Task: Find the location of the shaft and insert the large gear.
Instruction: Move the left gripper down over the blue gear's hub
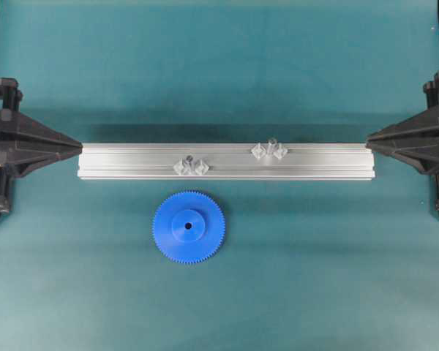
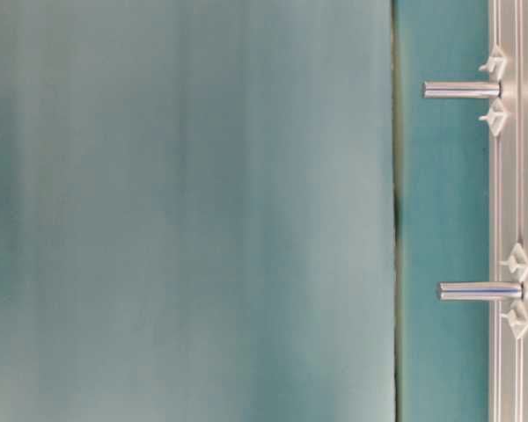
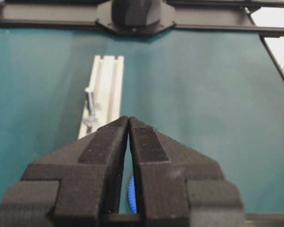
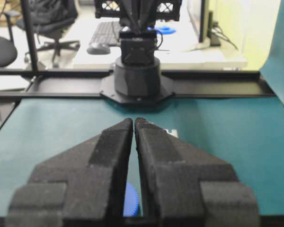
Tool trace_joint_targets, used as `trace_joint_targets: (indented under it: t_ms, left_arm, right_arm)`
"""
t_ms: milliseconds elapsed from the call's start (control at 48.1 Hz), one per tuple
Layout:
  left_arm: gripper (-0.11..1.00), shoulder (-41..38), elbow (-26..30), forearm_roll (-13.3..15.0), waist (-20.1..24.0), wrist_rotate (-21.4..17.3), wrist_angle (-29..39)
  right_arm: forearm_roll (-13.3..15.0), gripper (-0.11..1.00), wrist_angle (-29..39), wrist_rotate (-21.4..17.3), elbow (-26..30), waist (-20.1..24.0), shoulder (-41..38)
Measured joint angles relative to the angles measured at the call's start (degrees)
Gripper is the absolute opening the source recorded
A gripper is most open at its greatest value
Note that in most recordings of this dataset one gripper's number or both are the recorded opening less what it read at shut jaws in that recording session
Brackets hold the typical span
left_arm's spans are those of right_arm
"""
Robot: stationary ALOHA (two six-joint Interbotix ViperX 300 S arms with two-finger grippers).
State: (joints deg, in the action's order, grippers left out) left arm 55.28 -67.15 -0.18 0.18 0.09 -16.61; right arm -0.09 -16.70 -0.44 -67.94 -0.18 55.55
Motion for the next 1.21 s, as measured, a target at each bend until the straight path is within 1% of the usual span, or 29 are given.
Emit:
trace_joint_targets:
  t_ms: [62, 83, 125, 166, 229, 333, 436, 540, 623, 748, 998, 1060, 1101, 1143, 1205]
  left_arm:
    - [0.12, -0.4, 0.2, -0.2, -0.4, 1.3, 0.8]
    - [0.09, -0.7, 0.2, -0.3, -0.6, 2.0, 1.1]
    - [0.03, -1.4, 0.4, -0.4, -1.0, 2.5, 1.8]
    - [0.0, -2.2, 1.1, -0.4, -1.2, 3.1, 2.6]
    - [0.0, -3.4, 2.3, -0.5, -1.7, 3.3, 4.2]
    - [0.0, -6.2, 4.0, -0.5, -2.3, 3.4, 7.1]
    - [0.0, -9.4, 5.6, -0.5, -3.1, 3.5, 9.9]
    - [0.0, -12.8, 7.6, -0.5, -3.9, 3.5, 12.7]
    - [0.0, -15.9, 9.6, -0.5, -4.5, 4.0, 15.2]
    - [0.0, -21.0, 12.5, -0.5, -5.0, 3.4, 19.0]
    - [0.01, -31.2, 16.8, -0.5, -6.3, 4.2, 20.5]
    - [0.05, -33.6, 18.1, -0.5, -6.3, 4.4, 21.0]
    - [0.12, -35.2, 18.9, -0.5, -6.3, 4.2, 21.4]
    - [0.2, -36.7, 19.6, -0.5, -6.3, 4.4, 21.9]
    - [0.38, -38.5, 20.5, -0.5, -6.3, 4.3, 22.4]
  right_arm:
    - [-0.3, 0.19, 0.3, 0.0, -0.3, 0.1, -0.1]
    - [-0.4, 0.18, 0.5, 0.0, -0.4, 0.0, -0.2]
    - [-1.1, 0.11, 1.7, -0.4, -0.7, 0.1, -0.3]
    - [-1.8, 0.07, 3.5, -1.2, -0.9, 0.1, -0.3]
    - [-2.4, 0.03, 7.5, -3.1, -0.9, 0.1, -0.4]
    - [-2.5, 0.02, 14.1, -5.7, -0.9, 0.1, -0.4]
    - [-2.6, 0.02, 19.8, -6.9, -0.9, 0.0, -0.4]
    - [-2.6, 0.02, 23.6, -7.0, -0.7, 0.1, -0.4]
    - [-2.6, 0.02, 25.6, -7.0, -0.7, 0.1, -0.4]
    - [-2.6, 0.02, 27.4, -7.0, -0.7, 0.1, -0.5]
    - [-2.5, 0.02, 29.4, -7.0, -0.7, 0.1, -0.5]
    - [-2.5, 0.02, 29.7, -7.0, -0.7, 0.1, -0.5]
    - [-2.5, 0.02, 29.9, -7.0, -0.7, 0.1, -0.5]
    - [-2.4, 0.02, 30.1, -7.0, -0.6, 0.0, -0.5]
    - [-2.3, 0.02, 30.3, -7.1, -0.7, 0.1, -0.5]
